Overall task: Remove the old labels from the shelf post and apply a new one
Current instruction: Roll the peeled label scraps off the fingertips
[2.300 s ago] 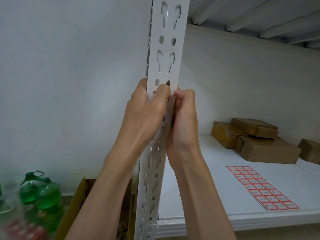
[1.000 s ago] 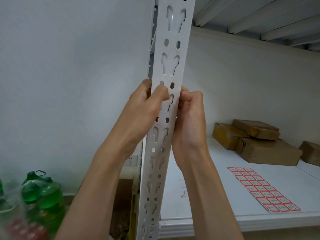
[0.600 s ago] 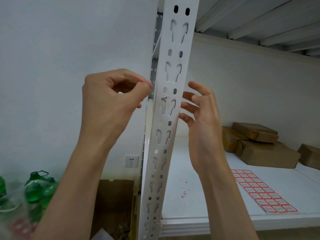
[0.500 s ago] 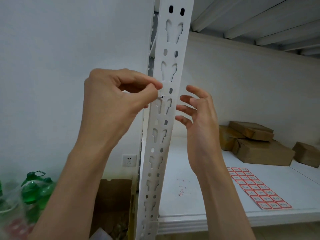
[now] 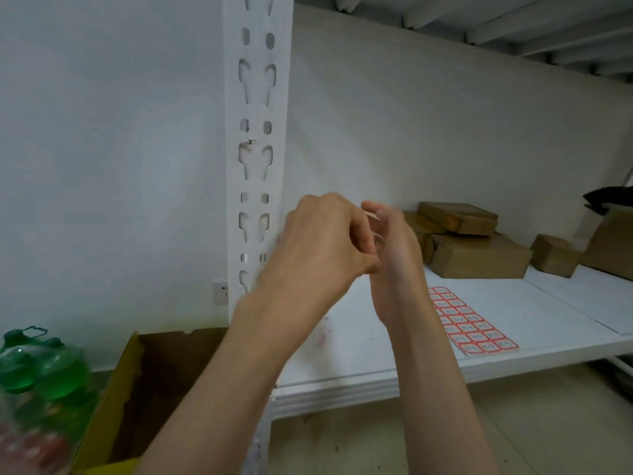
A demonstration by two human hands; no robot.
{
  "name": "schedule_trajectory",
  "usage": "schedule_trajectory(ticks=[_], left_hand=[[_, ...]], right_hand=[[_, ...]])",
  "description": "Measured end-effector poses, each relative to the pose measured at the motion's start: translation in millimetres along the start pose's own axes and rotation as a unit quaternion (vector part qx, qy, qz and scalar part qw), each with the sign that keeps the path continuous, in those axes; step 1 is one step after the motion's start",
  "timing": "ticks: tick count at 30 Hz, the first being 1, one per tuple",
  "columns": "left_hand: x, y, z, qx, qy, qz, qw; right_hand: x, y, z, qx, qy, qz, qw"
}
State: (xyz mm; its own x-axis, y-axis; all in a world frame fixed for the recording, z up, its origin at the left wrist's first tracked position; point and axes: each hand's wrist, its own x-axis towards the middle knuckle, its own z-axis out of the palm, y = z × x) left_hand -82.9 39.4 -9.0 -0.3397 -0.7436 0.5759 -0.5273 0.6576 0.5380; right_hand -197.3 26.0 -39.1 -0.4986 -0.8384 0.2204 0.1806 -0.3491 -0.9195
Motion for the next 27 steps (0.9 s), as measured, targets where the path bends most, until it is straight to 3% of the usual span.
schedule_trajectory(ticks=[4,9,16,22,27], left_hand=[[3,-33,62,0.057,-0.071,-0.060,0.994],[-7,-78,108,0.132,-0.120,-0.108,0.978],[-13,-93,120,0.115,-0.104,-0.156,0.975],[-5,-64,94,0.078,-0.029,-0.087,0.993],[-3,-8,22,0.030,0.033,-0.002,0.999]], right_hand=[[9,12,-23,0.009,0.061,0.049,0.997],[13,16,-33,-0.028,0.075,0.052,0.995],[10,15,-32,-0.087,0.057,0.051,0.993],[5,2,-18,-0.098,0.033,-0.011,0.995],[-10,-29,8,-0.041,-0.022,-0.116,0.992]])
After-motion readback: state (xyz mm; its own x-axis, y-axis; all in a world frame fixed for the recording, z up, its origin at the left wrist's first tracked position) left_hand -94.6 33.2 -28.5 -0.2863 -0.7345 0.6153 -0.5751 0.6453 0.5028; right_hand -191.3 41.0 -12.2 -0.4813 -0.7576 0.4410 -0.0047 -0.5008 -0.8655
